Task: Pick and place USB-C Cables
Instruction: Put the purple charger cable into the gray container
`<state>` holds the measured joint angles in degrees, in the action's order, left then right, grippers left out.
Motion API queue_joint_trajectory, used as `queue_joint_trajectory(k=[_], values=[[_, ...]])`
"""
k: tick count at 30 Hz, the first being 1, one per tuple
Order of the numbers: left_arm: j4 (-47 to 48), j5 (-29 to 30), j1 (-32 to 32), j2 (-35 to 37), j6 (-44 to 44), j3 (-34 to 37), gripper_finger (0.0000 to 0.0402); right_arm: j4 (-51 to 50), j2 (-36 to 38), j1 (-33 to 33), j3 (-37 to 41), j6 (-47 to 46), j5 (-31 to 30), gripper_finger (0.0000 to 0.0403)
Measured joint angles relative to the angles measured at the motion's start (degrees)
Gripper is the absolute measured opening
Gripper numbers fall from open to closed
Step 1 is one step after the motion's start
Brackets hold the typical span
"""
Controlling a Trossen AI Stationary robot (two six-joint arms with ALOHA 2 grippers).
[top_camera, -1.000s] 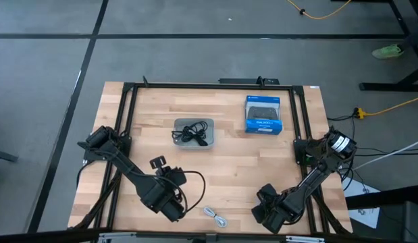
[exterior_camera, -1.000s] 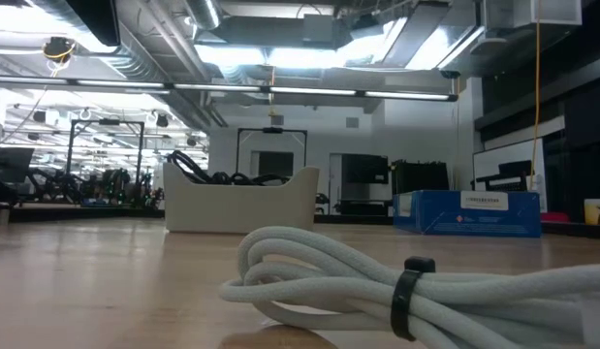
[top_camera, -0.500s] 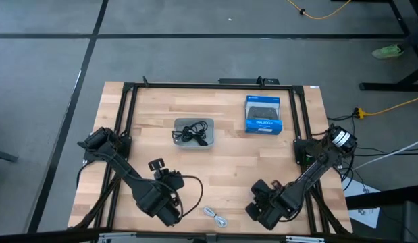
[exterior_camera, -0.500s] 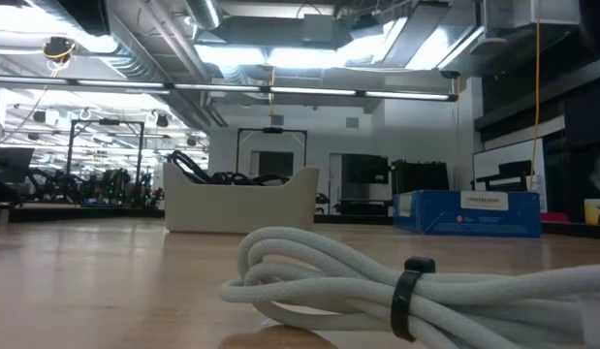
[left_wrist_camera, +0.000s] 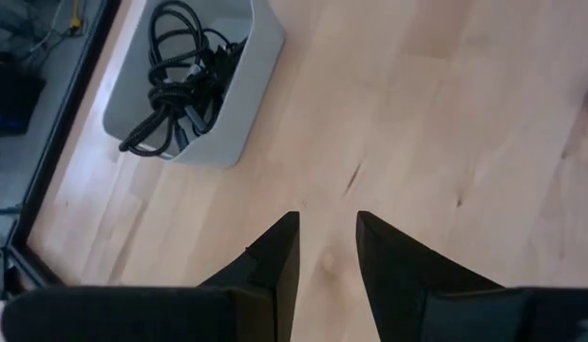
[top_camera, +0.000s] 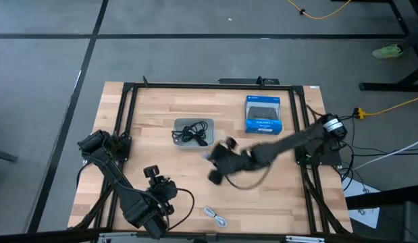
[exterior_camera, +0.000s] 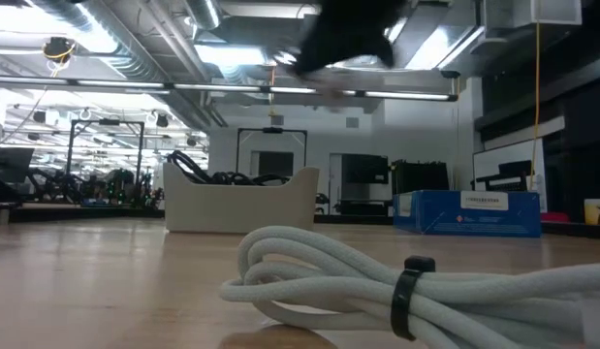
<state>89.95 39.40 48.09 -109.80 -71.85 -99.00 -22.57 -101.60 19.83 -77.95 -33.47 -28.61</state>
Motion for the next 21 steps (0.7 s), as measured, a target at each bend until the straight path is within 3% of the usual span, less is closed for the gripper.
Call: queue_joint_trajectory(k=[4, 11, 15, 21], values=[[-0.02, 0.63, 0.07, 0.00, -0.02, 0.00, 0.0099, 7.24, -0.16, -7.14, 0.00, 9.98, 6.20, 0.0012], [-0.14, 4.24, 0.05, 0.00, 0.26, 0.00, 0.0099, 8.65, -1.70, -16.45, 0.09, 15.92, 16.07, 0.0016], [-0.20, 5.77, -0.08, 0.00, 0.37, 0.00, 0.0099, 9.44, -2.57, -19.59, 0.11, 16.55, 21.12, 0.0059], [-0.63, 5.68, -0.08, 0.00, 0.37, 0.00, 0.0099, 11.04, -2.67, -21.24, 0.09, 17.04, 23.68, 0.0142]])
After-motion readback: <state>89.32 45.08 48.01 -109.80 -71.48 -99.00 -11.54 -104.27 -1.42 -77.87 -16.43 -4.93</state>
